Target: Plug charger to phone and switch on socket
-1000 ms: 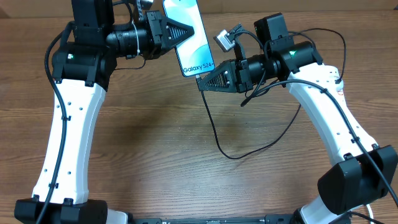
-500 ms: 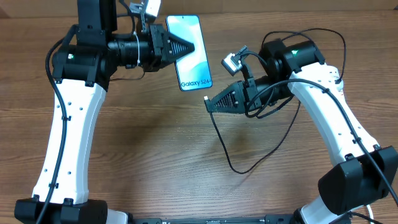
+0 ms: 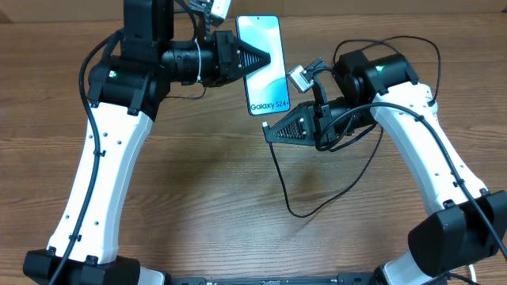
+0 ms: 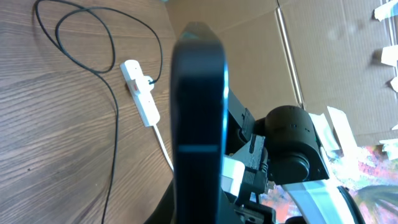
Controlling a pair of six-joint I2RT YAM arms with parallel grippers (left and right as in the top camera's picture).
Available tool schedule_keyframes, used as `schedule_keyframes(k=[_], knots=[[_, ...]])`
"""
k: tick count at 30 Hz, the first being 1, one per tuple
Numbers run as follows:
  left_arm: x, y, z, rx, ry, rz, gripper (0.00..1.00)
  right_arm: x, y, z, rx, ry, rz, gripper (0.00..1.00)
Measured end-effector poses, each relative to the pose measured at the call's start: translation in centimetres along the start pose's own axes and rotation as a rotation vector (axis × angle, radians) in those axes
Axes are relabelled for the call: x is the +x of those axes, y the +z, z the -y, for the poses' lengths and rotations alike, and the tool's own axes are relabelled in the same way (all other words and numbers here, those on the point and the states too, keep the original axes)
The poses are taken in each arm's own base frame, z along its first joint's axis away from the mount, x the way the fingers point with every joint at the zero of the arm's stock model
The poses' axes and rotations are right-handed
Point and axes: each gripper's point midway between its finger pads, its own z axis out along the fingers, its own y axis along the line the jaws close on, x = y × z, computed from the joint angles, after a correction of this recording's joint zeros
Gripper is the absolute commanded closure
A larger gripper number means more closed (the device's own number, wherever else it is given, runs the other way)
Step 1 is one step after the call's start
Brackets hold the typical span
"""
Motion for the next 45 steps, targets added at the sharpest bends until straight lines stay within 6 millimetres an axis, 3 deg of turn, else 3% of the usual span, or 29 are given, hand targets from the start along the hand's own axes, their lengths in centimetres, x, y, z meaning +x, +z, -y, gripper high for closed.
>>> schedule_keyframes(k=[10,24,45], knots=[[0.0,0.1,0.1,0.002,-0.019,-0.002,0.96,-0.9,-2.1,0.6,0.037,0.001,0.057,0.96],[0.2,1.2,-0.1,-0.046,0.0,0.019,0.96,-0.7,-2.1,0.7,0.043,0.012,0.051,0.96],[-0.1,1.0,-0.1,-0.04,0.003,0.024,0.96,-0.8,-2.1,0.6,0.037,0.01,0.056,0.96]])
